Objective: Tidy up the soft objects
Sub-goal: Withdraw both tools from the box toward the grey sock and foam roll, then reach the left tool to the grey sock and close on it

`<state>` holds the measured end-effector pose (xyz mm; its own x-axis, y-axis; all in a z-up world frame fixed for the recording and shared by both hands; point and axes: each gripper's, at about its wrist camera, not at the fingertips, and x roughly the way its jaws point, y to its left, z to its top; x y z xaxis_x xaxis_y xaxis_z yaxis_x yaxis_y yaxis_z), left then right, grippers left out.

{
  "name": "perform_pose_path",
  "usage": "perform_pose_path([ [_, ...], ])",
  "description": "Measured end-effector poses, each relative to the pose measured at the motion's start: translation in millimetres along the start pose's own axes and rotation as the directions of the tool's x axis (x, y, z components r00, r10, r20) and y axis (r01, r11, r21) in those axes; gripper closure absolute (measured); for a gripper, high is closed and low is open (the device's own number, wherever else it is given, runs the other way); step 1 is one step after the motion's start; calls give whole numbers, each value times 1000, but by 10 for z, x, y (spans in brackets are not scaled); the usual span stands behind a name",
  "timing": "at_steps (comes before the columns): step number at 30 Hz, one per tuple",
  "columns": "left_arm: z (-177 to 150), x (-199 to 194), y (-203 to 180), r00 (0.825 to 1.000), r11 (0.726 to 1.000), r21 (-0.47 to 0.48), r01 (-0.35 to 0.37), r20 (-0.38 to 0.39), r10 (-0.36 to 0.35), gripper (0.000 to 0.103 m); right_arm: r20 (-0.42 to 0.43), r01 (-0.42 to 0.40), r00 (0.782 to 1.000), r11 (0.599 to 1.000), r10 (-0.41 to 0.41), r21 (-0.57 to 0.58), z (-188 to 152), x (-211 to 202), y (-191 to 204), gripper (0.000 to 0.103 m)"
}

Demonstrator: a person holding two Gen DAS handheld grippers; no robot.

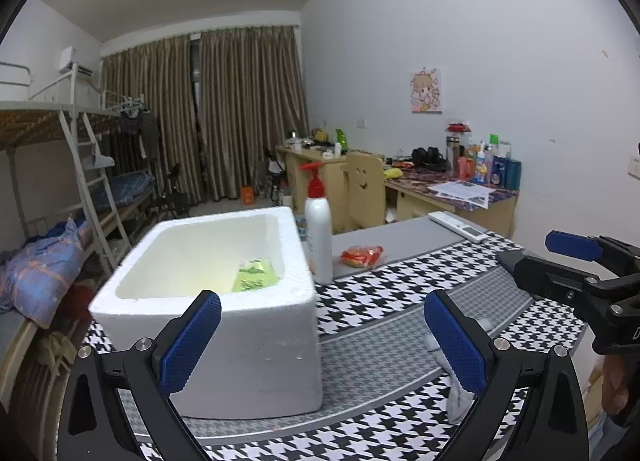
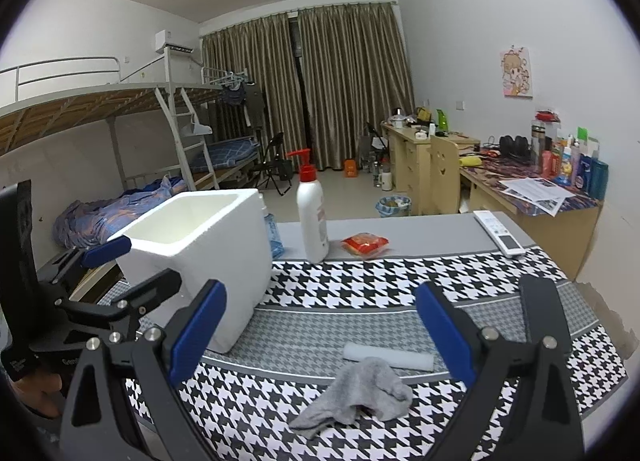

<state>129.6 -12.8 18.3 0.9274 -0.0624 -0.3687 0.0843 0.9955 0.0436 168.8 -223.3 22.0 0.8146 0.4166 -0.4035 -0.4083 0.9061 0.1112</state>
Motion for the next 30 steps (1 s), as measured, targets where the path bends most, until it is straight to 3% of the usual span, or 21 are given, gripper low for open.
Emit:
perform_pose_path([
  [10,-49,90,-172,999,1000,3,30,-33,-30,1,-14,36,999,999,-35,33,-92,-55,-178,5],
  [19,-143,174,-320,998,1000,8,15,-62,-14,1,-42,79,996,996,-77,39,-224,-59,-298,5],
  [25,-252,212,-464,994,998,14,62,-88,-61,1,-64,68,996,997,-66,32,-314,-50,-337,5],
  [30,-319,236,-531,993,998,11,54,-105,-53,1,-89,62,994,998,-59,29,-357,-24,-400,5],
])
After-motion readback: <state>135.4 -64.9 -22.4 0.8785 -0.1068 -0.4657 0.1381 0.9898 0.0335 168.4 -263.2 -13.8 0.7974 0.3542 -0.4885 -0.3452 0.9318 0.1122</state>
